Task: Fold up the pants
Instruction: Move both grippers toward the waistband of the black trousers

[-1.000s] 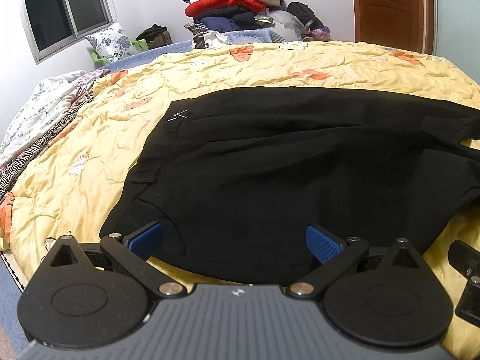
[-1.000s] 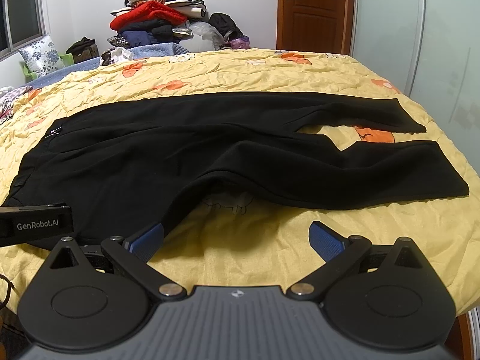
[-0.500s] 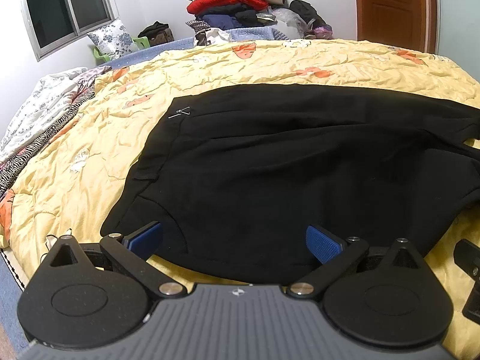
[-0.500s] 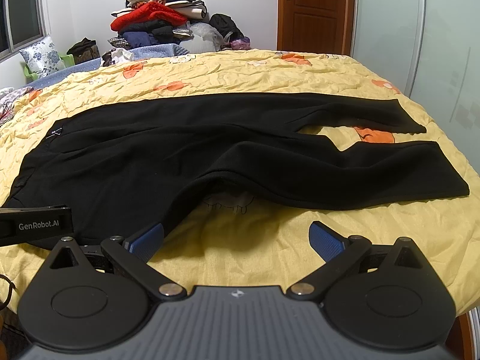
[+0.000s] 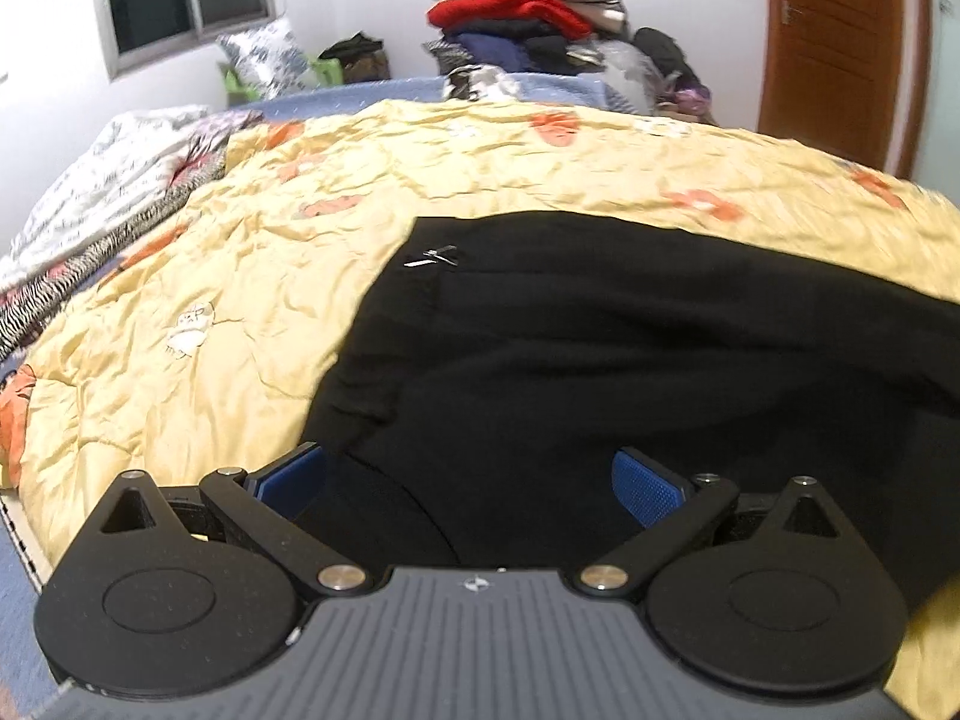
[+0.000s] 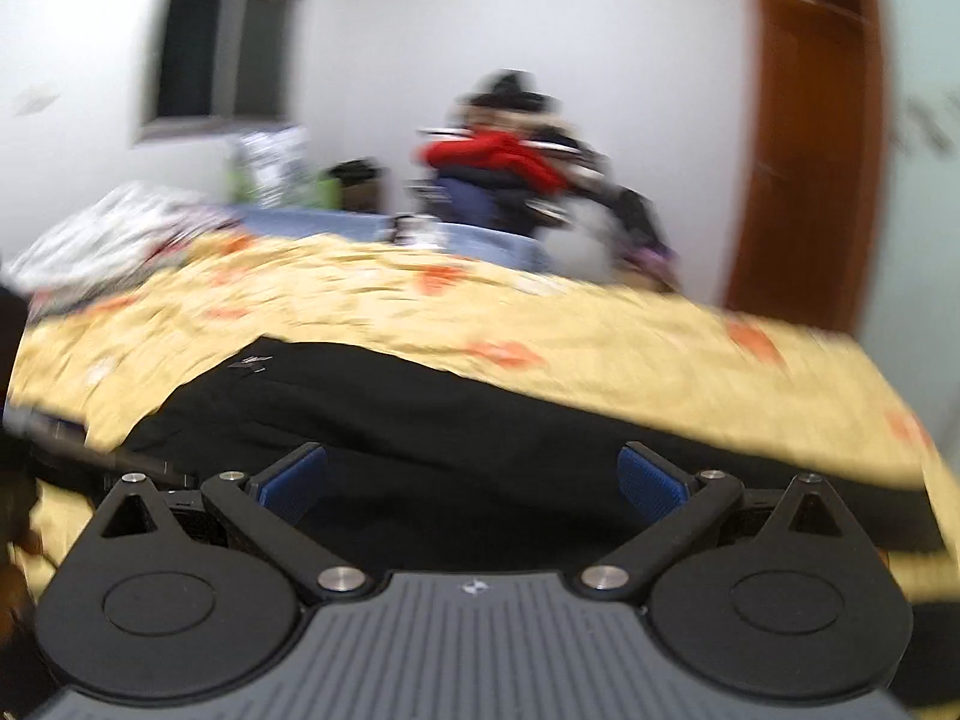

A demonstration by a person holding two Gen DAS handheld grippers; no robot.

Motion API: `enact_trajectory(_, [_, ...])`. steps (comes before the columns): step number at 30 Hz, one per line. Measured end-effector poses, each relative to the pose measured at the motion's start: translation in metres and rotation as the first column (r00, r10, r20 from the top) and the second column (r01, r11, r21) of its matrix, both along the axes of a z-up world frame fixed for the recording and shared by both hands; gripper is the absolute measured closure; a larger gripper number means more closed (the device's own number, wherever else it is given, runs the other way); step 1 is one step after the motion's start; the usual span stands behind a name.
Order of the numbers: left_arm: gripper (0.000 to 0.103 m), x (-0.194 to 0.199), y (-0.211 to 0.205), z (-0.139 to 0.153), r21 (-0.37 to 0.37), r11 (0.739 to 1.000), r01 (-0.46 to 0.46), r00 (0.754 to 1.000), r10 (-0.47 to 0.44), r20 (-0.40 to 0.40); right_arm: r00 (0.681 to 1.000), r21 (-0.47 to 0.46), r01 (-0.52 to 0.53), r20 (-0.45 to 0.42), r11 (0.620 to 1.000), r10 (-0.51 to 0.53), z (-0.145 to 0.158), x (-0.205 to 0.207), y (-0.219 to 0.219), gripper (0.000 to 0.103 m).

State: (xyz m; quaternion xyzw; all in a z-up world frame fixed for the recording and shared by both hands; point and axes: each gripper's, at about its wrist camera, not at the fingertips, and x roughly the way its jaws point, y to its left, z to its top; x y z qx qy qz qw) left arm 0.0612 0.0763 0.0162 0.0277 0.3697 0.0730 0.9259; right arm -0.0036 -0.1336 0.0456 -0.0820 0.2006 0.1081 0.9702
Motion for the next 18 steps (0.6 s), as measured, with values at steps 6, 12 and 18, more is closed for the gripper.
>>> enact_trajectory(6, [0.000, 0.052, 0.037, 0.006, -0.014, 0.998, -0.069, 0.998, 0.069, -0.009, 0.982, -0.159, -0.191, -0.027, 0.969, 0.189, -0.006, 0.082, 0.035, 0.000])
enact_trajectory(12, [0.000, 0.092, 0.054, 0.005, 0.048, 0.996, -0.077, 0.997, 0.078, -0.016, 0.941, -0.135, -0.317, -0.168, 0.939, 0.294, -0.035, 0.184, 0.046, 0.000])
enact_trajectory(18, [0.000, 0.132, 0.065, -0.008, 0.113, 0.986, -0.124, 0.989, 0.132, -0.069, 0.925, -0.056, -0.319, -0.237, 0.946, 0.298, -0.052, 0.257, 0.041, 0.000])
